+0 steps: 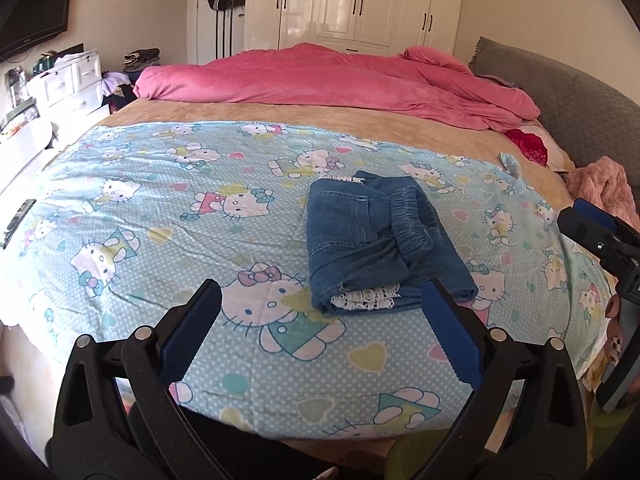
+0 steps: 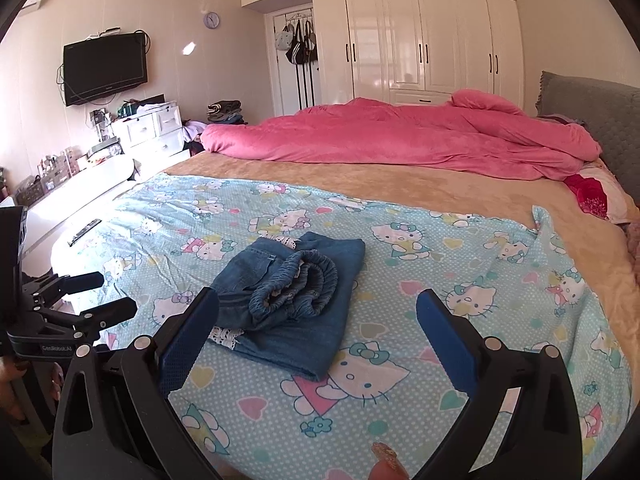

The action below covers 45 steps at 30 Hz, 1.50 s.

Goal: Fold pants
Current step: 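Release the right tool and pull both tools back from the folded pants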

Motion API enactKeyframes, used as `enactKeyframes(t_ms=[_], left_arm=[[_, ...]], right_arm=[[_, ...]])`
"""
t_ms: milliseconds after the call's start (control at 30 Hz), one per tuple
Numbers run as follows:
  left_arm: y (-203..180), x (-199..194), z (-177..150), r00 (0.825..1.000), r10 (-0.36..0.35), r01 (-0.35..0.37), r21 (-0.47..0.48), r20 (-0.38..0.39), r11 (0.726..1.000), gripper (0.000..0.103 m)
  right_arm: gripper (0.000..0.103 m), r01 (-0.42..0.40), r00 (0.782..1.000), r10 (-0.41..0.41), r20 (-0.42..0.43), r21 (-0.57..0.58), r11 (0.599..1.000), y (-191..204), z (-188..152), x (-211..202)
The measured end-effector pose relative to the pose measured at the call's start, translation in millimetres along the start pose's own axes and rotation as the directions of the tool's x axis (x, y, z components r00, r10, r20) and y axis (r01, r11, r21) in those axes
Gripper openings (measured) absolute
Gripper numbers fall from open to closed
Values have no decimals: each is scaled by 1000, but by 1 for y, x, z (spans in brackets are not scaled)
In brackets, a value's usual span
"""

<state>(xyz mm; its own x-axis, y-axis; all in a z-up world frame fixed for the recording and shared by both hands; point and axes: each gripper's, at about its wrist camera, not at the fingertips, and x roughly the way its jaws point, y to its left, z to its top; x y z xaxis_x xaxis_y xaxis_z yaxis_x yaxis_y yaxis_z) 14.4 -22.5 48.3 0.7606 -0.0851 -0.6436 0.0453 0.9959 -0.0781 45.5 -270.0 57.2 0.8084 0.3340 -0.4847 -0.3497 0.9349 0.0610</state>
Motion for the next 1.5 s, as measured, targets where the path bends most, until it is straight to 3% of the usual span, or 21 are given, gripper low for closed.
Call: enactKeyframes(t_ms=[467,967,1500], left_arm=[[-5,-5,-30,1000,-19,19,-10,-15,1000,94],[-3,21,-47,995,-3,2,-17,-95,1000,94],[1,33,-52,992,5,-9,-32,-126,999,94]], right_arm=[[98,2,999,-2,-42,18,1000,2,-28,-8],[99,20,987,-15,-160,34,999,0,-62,23],[99,21,978,-12,-208,44,999,2,-74,40]])
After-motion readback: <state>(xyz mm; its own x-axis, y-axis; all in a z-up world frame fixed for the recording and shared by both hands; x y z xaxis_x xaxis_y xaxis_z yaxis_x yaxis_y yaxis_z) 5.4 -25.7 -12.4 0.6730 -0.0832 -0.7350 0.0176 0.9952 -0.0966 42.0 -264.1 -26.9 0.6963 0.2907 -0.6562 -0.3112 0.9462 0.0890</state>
